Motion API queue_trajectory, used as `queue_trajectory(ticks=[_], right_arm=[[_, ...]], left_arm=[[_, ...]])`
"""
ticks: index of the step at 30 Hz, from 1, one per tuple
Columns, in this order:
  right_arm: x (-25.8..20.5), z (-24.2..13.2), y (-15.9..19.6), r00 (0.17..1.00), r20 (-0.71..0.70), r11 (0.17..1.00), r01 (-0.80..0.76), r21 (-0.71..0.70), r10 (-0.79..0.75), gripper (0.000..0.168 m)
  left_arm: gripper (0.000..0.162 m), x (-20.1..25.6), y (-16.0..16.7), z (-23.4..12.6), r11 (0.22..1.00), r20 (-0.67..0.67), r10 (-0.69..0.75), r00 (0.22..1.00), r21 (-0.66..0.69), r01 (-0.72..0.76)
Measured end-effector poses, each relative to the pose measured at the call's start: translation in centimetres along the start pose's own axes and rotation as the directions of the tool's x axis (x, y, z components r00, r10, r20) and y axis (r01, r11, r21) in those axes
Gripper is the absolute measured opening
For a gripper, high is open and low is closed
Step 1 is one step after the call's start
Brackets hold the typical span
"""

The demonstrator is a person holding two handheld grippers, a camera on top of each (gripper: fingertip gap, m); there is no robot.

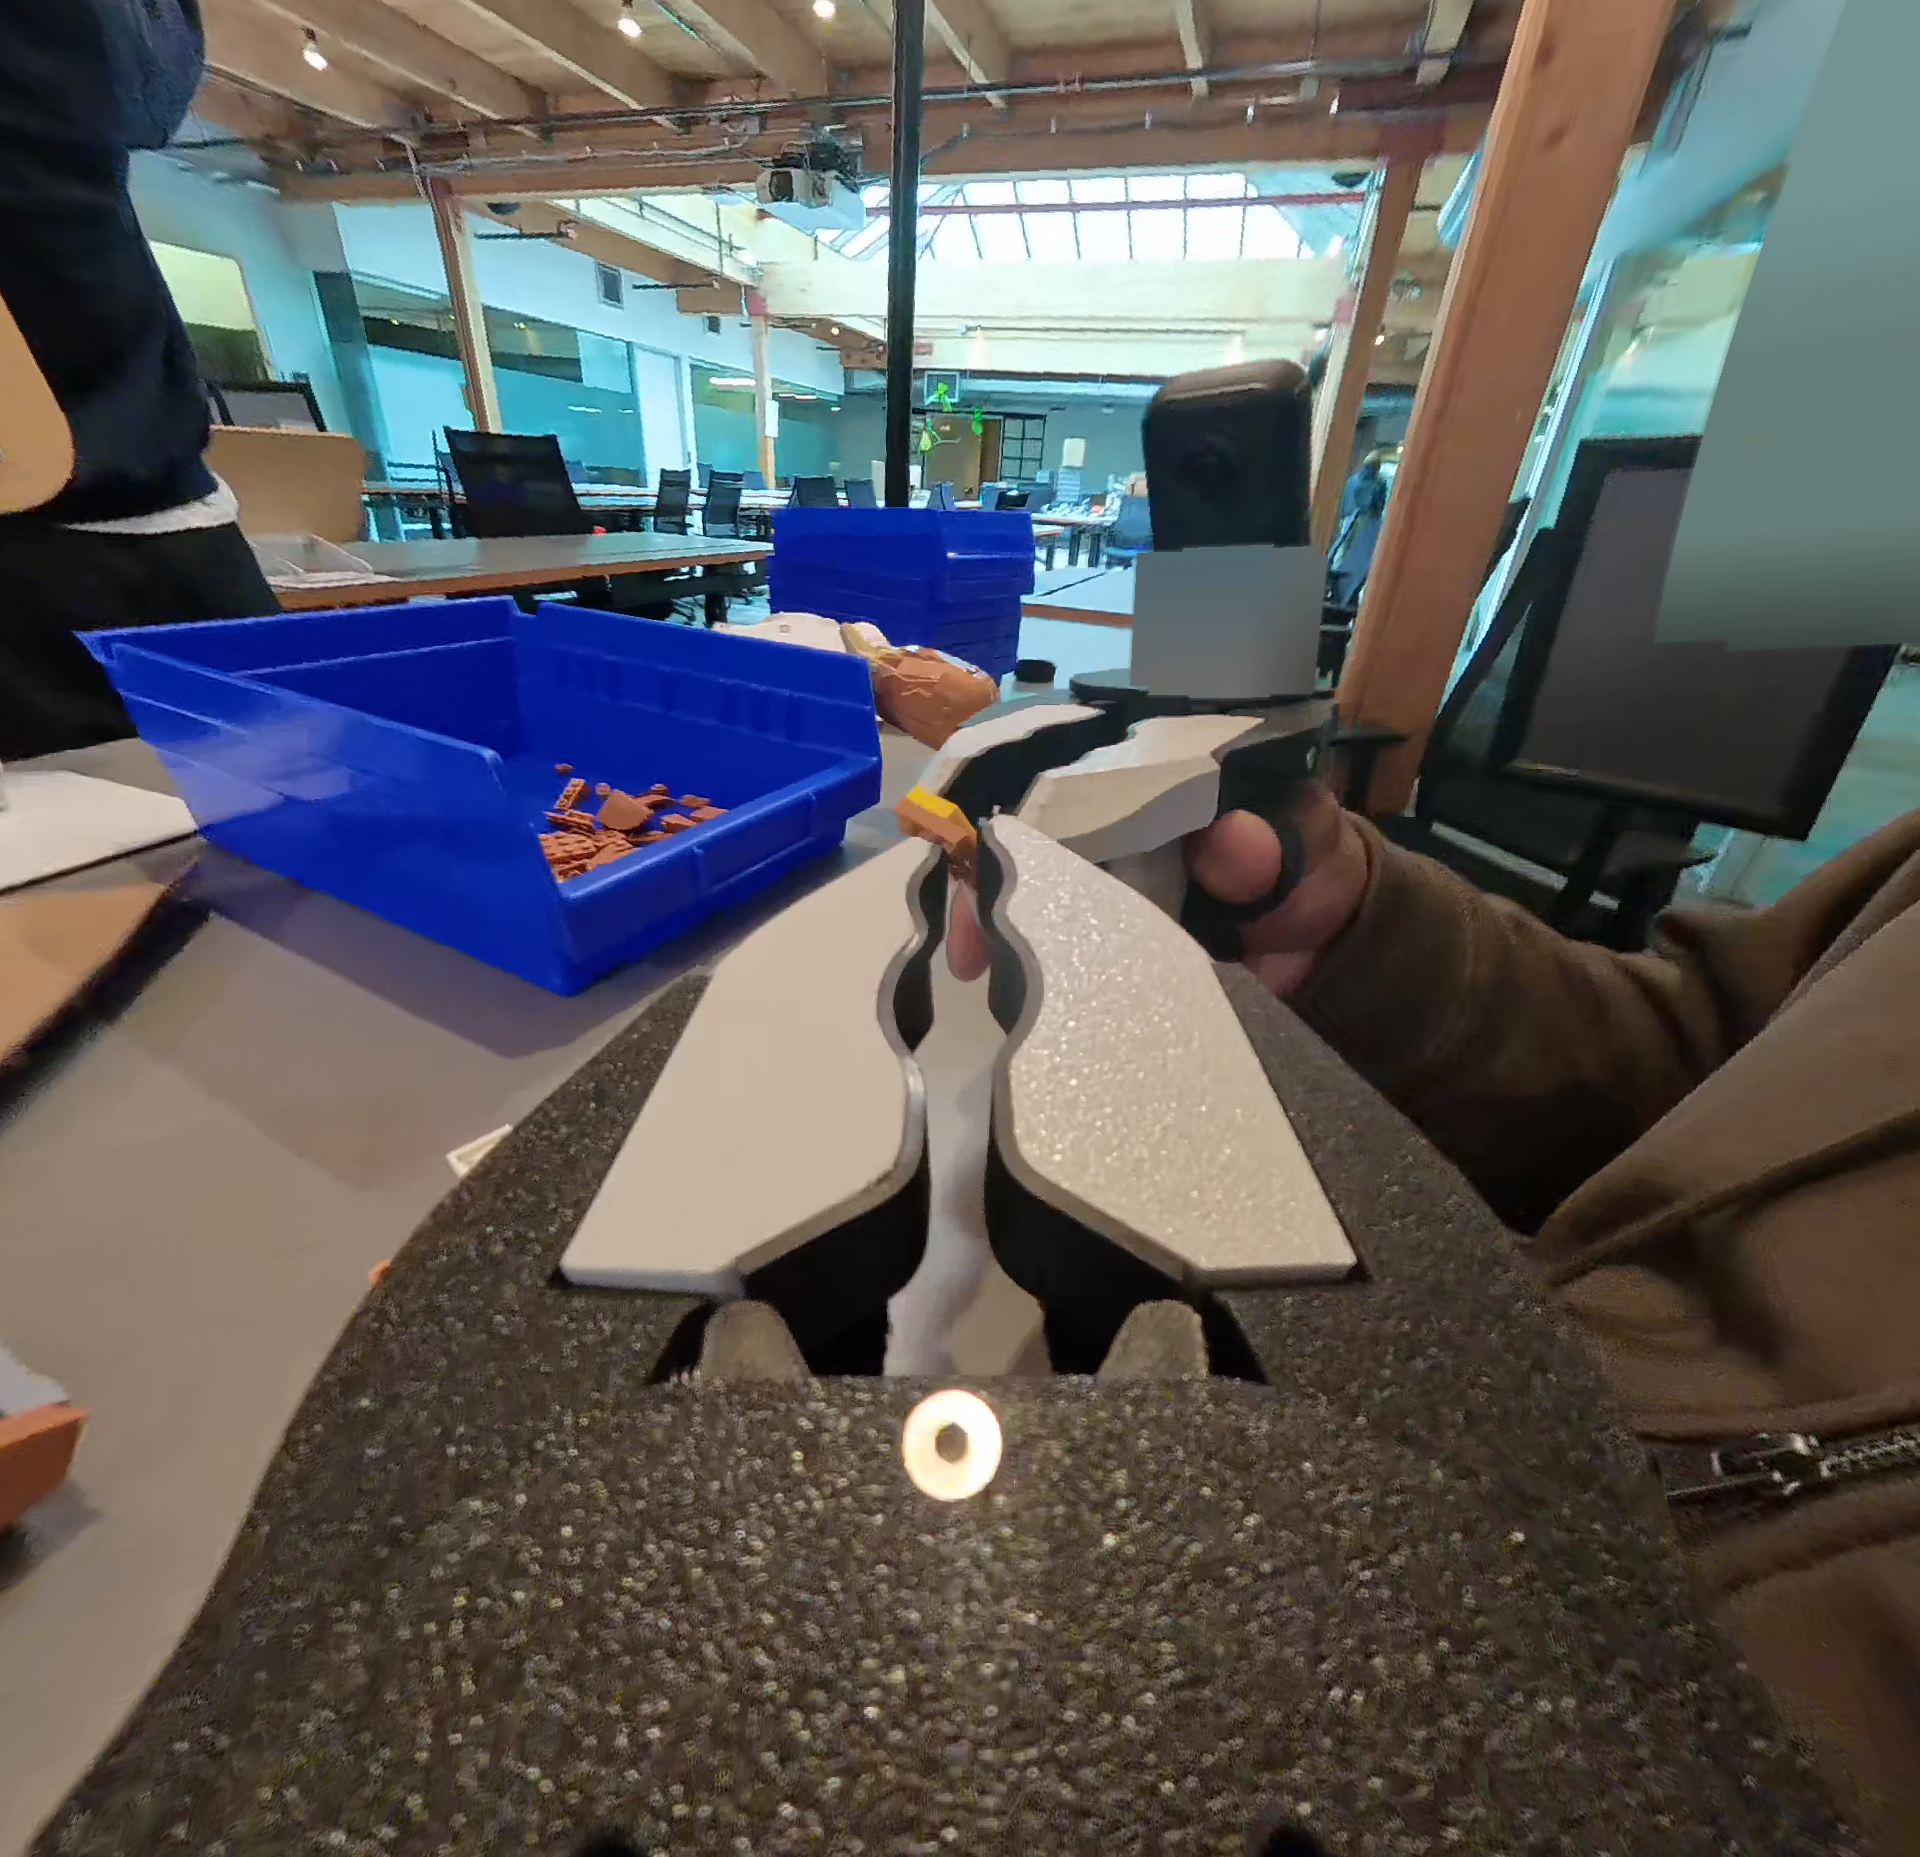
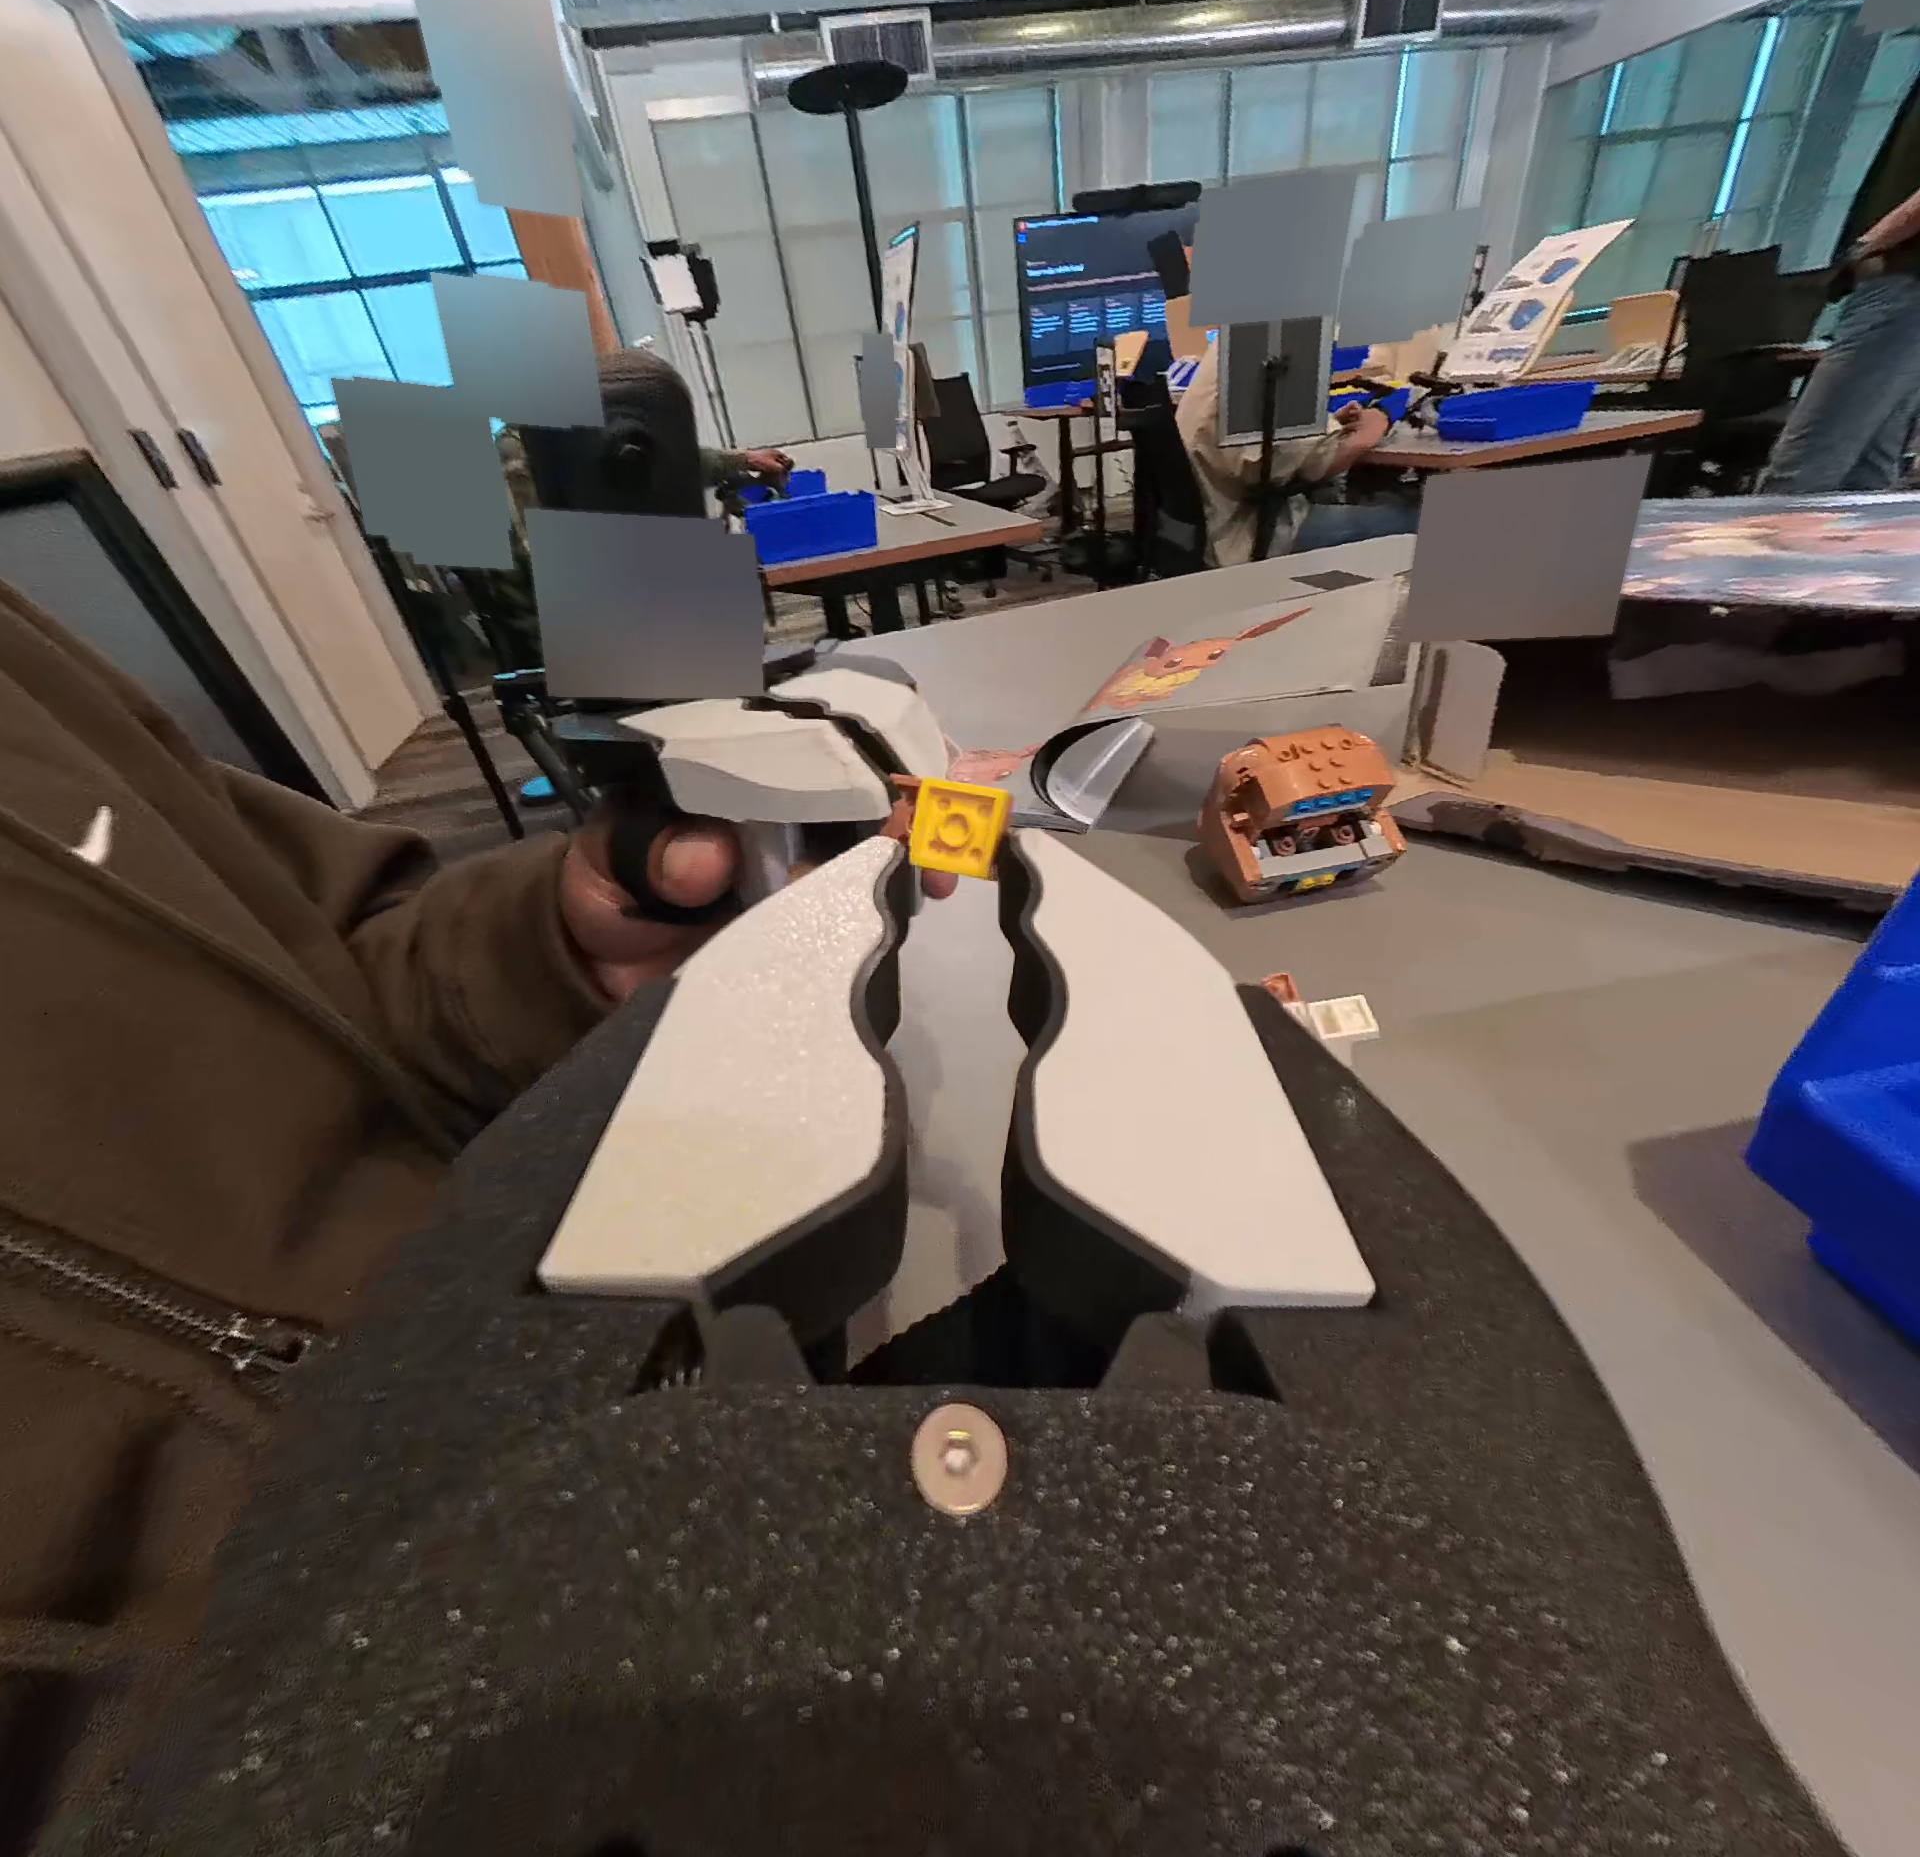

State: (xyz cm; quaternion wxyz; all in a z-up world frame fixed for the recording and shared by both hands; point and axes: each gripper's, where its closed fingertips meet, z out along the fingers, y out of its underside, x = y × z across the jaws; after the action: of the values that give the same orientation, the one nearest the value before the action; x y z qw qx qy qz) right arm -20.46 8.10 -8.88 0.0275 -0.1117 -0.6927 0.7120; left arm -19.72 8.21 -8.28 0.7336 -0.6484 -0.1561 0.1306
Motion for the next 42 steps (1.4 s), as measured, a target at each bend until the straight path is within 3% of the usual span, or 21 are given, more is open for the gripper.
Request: queue_trajectory(ticks=[3, 4, 7, 12, 21, 27, 42], right_arm=[[-0.1, 0.0, 0.0, 0.999, 0.025, 1.000, -0.027, 0.011, 0.027, 0.014], [0.0, -0.2, -0.1, 1.000, 0.017, 0.999, -0.025, 0.019, 0.025, 0.002], [0.2, -0.1, -0.1, 0.999, -0.029, 0.999, 0.031, 0.006, -0.031, 0.003], [0.8, 0.3, 0.6, 0.959, -0.179, 0.974, 0.206, -0.096, -0.220, 0.023], [1.2, 1.0, 0.2, 0.799, -0.402, 0.894, 0.394, -0.214, -0.448, 0.024], [1.3, 1.2, -0.1, 0.735, -0.477, 0.875, 0.425, -0.230, -0.482, 0.021], [0.8, 1.3, -0.1, 0.743, -0.479, 0.883, 0.425, -0.200, -0.467, 0.018]], left_arm=[[0.005, 0.2, 0.0, -0.1, 1.000, -0.020, -0.006, 1.000, 0.001, 0.006], [0.005, 0.1, 0.0, -0.1, 1.000, -0.018, -0.013, 1.000, 0.001, 0.013], [0.004, -0.3, 0.0, -0.4, 1.000, 0.004, -0.002, 1.000, -0.003, 0.002], [0.004, -1.4, 0.1, -0.6, 1.000, 0.094, 0.019, 0.995, -0.005, -0.019], [0.004, -1.9, 0.0, -0.8, 0.999, 0.222, 0.027, 0.975, 0.036, -0.036], [0.004, -1.7, 0.0, -0.8, 0.997, 0.263, 0.022, 0.965, 0.065, -0.041], [0.005, -1.2, 0.1, -0.7, 0.996, 0.219, 0.013, 0.976, 0.079, -0.031]])
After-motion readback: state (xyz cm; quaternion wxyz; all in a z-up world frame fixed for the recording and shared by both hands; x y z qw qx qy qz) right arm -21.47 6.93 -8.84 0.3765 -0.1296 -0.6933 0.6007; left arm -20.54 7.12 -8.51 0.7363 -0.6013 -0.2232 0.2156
